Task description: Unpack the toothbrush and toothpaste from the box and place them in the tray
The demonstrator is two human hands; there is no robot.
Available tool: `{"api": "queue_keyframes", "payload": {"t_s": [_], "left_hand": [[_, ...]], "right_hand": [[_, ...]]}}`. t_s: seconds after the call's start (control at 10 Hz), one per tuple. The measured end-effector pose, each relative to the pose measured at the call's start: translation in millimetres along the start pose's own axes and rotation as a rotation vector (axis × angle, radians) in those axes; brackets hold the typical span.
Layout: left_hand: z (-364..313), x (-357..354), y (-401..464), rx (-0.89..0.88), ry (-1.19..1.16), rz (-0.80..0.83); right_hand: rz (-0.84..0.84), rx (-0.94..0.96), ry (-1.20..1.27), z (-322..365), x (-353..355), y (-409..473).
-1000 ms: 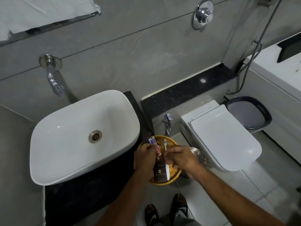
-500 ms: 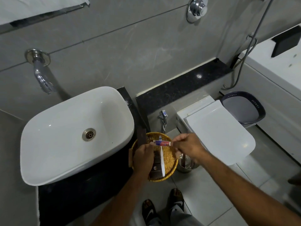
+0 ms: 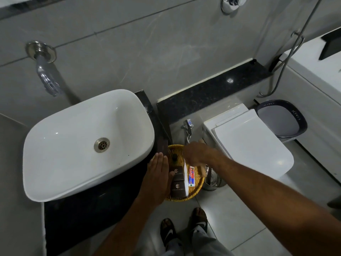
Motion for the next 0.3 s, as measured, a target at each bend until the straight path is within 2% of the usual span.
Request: {"api": "queue_keyframes", "payload": {"t_s": [0.1, 0.2, 0.3], "left_hand": [[-0.1, -1.5, 1.0, -0.007, 0.051, 0.030], [-2.7, 11.8, -1.5, -0.042, 0.059, -0.014], [-0.6, 29.8, -1.3, -0.101, 0.110, -0.123]], "right_hand": [[-0.077, 0.008, -0.032, 3.3, -5.5, 0.6], [-0.084, -0.005, 0.035, -0.3, -2.4, -3.4], [-0.123, -0.068, 0.235, -7.1, 13.5, -9.7]]}}
Point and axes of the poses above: each hand's wrist, its own y-axis towards the middle knuckle, its own x-axis out of the back of the hand, z = x × y, the point moved 2 cm from there along y, towards the middle knuckle, and after that the axes turned 8 degrees about -x, right-handed, at the moved point
